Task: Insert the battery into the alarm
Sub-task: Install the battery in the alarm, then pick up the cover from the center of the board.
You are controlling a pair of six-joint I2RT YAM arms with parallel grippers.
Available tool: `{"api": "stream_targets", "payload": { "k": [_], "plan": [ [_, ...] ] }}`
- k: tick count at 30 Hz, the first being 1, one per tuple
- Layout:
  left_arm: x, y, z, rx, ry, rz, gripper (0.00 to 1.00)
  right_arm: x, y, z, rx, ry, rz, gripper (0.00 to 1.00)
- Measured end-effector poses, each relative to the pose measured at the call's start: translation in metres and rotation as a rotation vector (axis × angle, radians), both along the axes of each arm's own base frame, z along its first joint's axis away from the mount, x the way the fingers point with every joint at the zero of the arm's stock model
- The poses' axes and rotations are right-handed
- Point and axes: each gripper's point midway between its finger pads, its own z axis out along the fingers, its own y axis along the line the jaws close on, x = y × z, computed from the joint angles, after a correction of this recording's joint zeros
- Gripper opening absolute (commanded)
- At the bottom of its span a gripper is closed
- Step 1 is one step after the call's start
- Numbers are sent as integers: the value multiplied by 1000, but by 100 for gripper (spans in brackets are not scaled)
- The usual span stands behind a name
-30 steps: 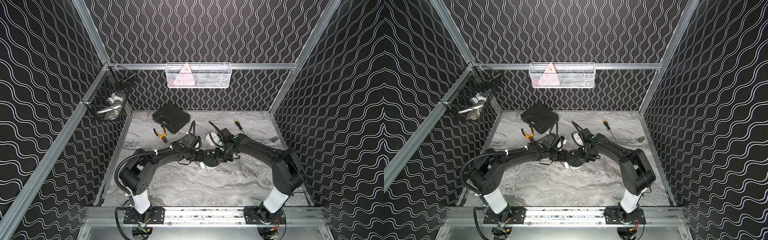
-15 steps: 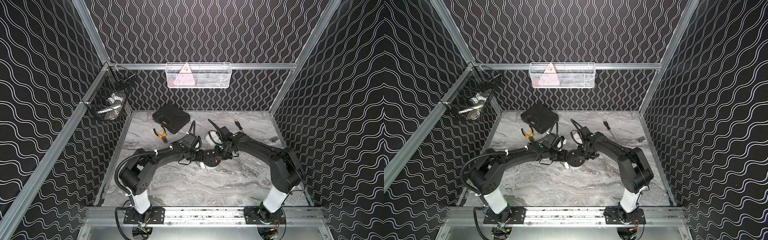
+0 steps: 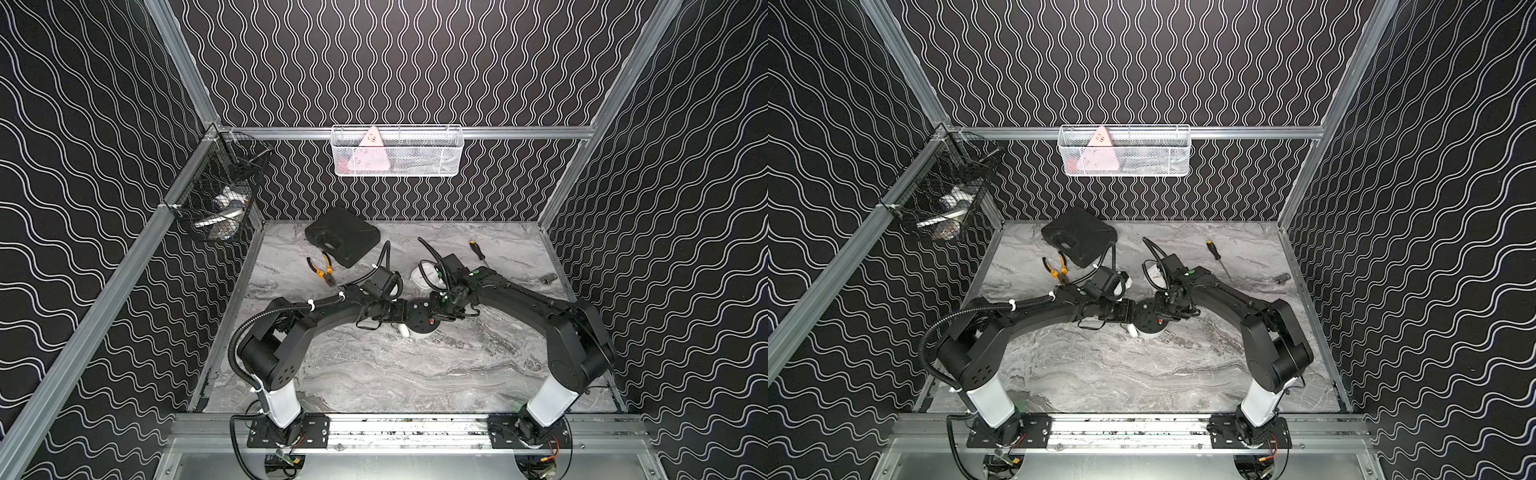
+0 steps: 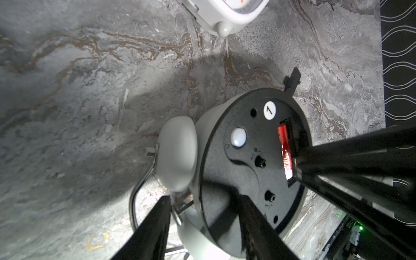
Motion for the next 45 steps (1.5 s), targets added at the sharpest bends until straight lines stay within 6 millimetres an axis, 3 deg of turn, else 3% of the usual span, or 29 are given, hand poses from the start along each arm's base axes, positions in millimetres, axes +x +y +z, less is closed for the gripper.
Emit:
{"api": "stream_targets", "payload": {
  "k": [3,6,8,10,21,26,31,39,45],
  "plan": [
    [0,0,1,0,-1,1,55,18,-25,14,4,-79,-109,44],
    [1,0,3,-1,-4,1,55,30,-66,0,-40,-62,-269,40],
    [1,0,4,-2,-9,4,55,37,-88,-10,-62,-36,-361,31],
    [1,0,5,-3,-11,5,55,40,-95,-19,-62,-6,-404,26],
    [1,1,5,-8,-19,6,55,45,-89,-51,-19,122,-503,19],
    [1,1,5,-8,-19,6,55,57,-84,-53,-4,121,-508,16],
    [1,0,5,-10,-19,5,55,55,-83,-61,-9,145,-508,15],
    [1,1,5,-10,-20,5,55,54,-82,-61,-4,148,-506,20],
    [0,1,5,-10,-19,6,55,50,-83,-50,6,129,-506,19]
  ]
}}
